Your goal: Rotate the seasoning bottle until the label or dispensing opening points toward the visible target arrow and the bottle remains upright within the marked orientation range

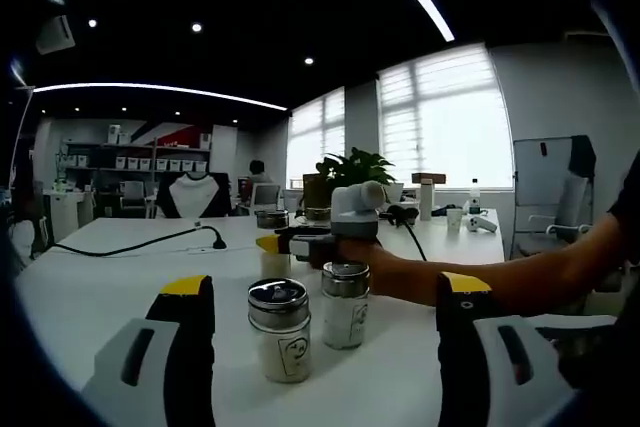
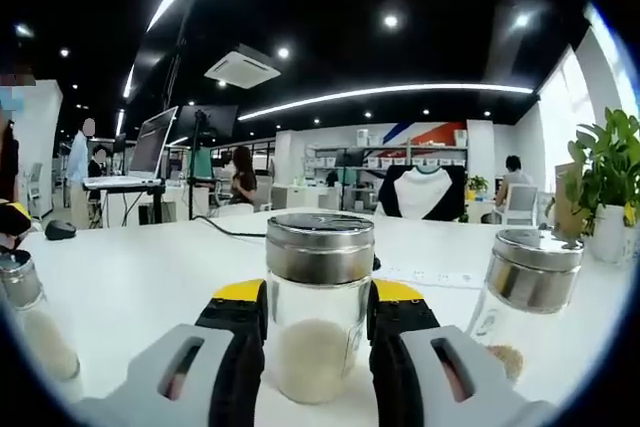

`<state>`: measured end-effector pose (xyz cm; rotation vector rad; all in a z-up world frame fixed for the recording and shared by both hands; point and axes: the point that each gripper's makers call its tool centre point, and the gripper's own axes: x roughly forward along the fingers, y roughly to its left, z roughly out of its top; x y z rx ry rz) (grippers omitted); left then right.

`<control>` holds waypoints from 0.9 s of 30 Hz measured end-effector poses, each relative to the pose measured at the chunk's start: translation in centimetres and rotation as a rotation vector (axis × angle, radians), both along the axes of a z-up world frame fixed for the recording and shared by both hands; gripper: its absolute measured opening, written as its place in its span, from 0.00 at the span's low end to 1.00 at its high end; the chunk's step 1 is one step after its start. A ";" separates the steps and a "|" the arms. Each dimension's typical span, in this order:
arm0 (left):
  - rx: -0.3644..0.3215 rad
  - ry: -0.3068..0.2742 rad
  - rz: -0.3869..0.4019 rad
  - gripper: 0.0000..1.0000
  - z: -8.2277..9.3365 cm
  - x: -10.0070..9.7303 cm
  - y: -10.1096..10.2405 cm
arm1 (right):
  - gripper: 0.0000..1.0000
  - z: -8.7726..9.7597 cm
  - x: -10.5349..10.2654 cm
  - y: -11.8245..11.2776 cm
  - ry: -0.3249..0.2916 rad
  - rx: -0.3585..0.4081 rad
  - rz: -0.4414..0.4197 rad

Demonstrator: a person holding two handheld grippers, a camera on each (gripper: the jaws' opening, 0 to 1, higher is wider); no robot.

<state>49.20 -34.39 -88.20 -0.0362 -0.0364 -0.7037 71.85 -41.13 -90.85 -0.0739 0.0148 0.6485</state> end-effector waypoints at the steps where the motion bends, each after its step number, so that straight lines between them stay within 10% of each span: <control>1: 0.000 -0.003 0.000 0.97 0.1 0.0 0.1 | 0.37 0.1 -0.1 0.2 -0.003 0.000 0.014; 27: 0.020 -0.056 0.013 0.93 1.3 -0.3 0.7 | 0.36 3.2 -4.7 0.0 -0.020 0.094 0.124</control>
